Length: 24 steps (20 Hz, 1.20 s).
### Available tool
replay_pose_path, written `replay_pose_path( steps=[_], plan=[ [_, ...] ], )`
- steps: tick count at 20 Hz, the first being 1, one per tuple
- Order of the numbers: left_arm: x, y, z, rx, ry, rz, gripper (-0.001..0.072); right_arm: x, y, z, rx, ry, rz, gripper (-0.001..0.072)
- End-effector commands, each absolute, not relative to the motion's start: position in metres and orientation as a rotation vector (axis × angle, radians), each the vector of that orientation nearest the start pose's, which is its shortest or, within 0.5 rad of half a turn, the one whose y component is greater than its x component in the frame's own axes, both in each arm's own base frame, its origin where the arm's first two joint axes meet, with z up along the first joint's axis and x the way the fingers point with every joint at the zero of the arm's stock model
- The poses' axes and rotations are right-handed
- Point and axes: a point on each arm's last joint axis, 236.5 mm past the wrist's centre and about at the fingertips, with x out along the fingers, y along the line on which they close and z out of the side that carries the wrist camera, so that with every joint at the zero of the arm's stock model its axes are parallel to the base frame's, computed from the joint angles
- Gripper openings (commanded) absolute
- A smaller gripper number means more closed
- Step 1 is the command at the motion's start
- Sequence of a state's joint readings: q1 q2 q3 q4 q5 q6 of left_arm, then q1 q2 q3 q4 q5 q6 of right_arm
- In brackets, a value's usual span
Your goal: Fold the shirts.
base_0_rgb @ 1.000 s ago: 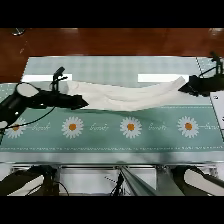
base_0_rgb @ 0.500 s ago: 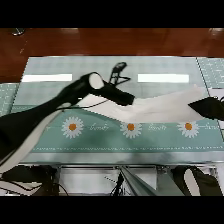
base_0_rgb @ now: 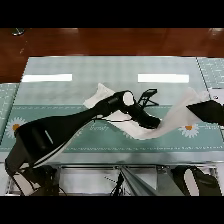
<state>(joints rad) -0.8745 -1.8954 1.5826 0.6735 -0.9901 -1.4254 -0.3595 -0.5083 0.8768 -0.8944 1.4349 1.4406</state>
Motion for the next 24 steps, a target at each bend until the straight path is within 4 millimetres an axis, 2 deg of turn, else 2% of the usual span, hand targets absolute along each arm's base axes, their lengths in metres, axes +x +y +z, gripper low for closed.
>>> replay_pose_path(
  steps=[1, 3, 4, 6, 7, 8, 9, 10, 12, 13, 15, 18, 21, 24],
  plan=[
    [0.274, -0.473, -0.024, -0.311, 1.498, -1.08, 0.0029, 0.236, 0.079, 0.165, 0.517, 0.876, 0.339, 0.0022],
    [0.335, -0.417, 0.003, -0.387, 1.436, -1.001, 0.0029, 0.238, 0.09, 0.172, 0.525, 0.853, 0.384, 0.0022],
    [0.364, -0.379, 0.014, -0.359, 1.383, -0.942, 0.0028, 0.241, 0.099, 0.177, 0.522, 0.83, 0.419, 0.0022],
    [0.41, -0.28, 0.039, -0.281, 1.293, -0.707, 0.0029, 0.249, 0.125, 0.188, 0.54, 0.8, 0.515, 0.0022],
    [0.42, -0.238, 0.058, -0.259, 1.234, -0.628, 0.0029, 0.255, 0.139, 0.187, 0.551, 0.809, 0.558, 0.0022],
    [0.422, -0.198, 0.081, -0.256, 1.169, -0.562, 0.003, 0.263, 0.153, 0.183, 0.561, 0.824, 0.588, 0.0022],
    [0.416, -0.168, 0.102, -0.254, 1.099, -0.526, 0.003, 0.272, 0.169, 0.178, 0.566, 0.839, 0.618, 0.0022],
    [0.406, -0.142, 0.122, -0.257, 1.029, -0.489, 0.003, 0.283, 0.189, 0.171, 0.563, 0.857, 0.65, 0.0022],
    [0.372, -0.101, 0.151, -0.267, 0.897, -0.405, 0.003, 0.307, 0.232, 0.153, 0.54, 0.899, 0.705, 0.0023],
    [0.351, -0.089, 0.157, -0.272, 0.855, -0.375, 0.003, 0.32, 0.255, 0.143, 0.52, 0.921, 0.728, 0.0023],
    [0.308, -0.079, 0.151, -0.278, 0.814, -0.339, 0.003, 0.347, 0.294, 0.119, 0.48, 0.965, 0.762, 0.0023],
    [0.263, -0.08, 0.115, -0.317, 0.824, -0.312, 0.003, 0.383, 0.34, 0.073, 0.468, 1.07, 0.785, 0.0023],
    [0.242, -0.083, 0.08, -0.342, 0.878, -0.306, 0.003, 0.398, 0.373, 0.041, 0.492, 1.149, 0.815, 0.0023],
    [0.24, -0.088, 0.067, -0.375, 0.914, -0.314, 0.003, 0.406, 0.393, 0.027, 0.522, 1.188, 0.838, 0.0023]
  ],
)
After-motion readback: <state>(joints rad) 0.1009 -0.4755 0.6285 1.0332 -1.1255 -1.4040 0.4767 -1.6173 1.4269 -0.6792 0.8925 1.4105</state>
